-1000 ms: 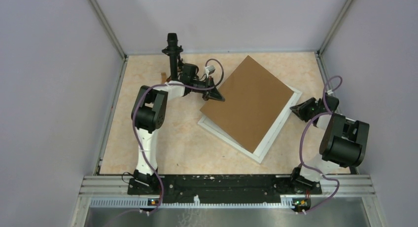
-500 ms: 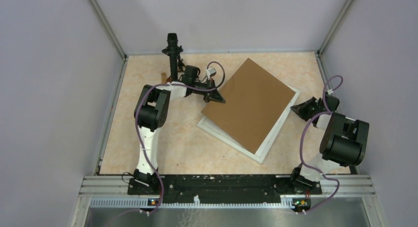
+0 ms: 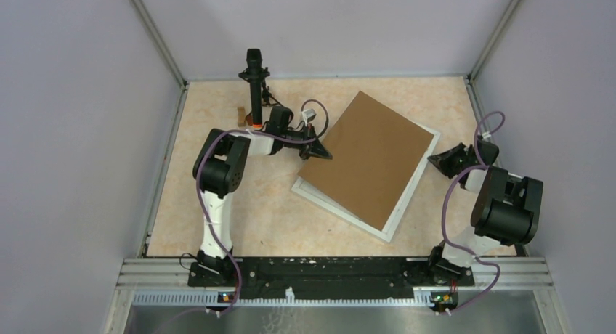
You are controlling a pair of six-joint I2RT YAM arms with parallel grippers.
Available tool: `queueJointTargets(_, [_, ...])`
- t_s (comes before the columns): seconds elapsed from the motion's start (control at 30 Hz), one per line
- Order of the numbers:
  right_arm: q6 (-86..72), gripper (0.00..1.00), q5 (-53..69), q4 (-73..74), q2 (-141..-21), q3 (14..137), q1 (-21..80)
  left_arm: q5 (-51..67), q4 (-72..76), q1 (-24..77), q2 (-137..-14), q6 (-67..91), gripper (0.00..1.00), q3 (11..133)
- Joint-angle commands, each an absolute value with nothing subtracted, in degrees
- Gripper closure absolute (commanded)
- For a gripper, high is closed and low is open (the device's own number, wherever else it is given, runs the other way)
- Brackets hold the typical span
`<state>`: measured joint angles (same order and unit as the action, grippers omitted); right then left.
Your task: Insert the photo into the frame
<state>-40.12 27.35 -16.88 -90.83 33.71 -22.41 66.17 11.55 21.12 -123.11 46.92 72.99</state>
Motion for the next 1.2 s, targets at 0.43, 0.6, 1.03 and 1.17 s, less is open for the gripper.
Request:
queueJointTargets(0.43, [-39.9, 0.88, 30.5, -13.2, -84.3, 26.7, -16.1, 61.3, 19.9, 26.3, -122.1, 50.1, 1.00, 67.0])
queueJointTargets(0.6, [-39.3, 0.88, 30.4, -13.0, -84.2, 26.6, -15.9, 54.8, 5.7, 26.3, -121.8, 37.5, 1.00, 72.3])
queueJointTargets(1.03, [-37.5, 0.89, 30.3, -12.9, -85.3, 27.1, -15.9, 42.5, -11.0, 27.7, -118.8, 26.9, 0.76, 78.3])
queueJointTargets(1.17, [-37.3, 0.89, 30.4, -12.9, -85.3, 27.1, -15.9, 38.7, -16.2, 28.2, -118.0, 24.6, 0.66, 80.6])
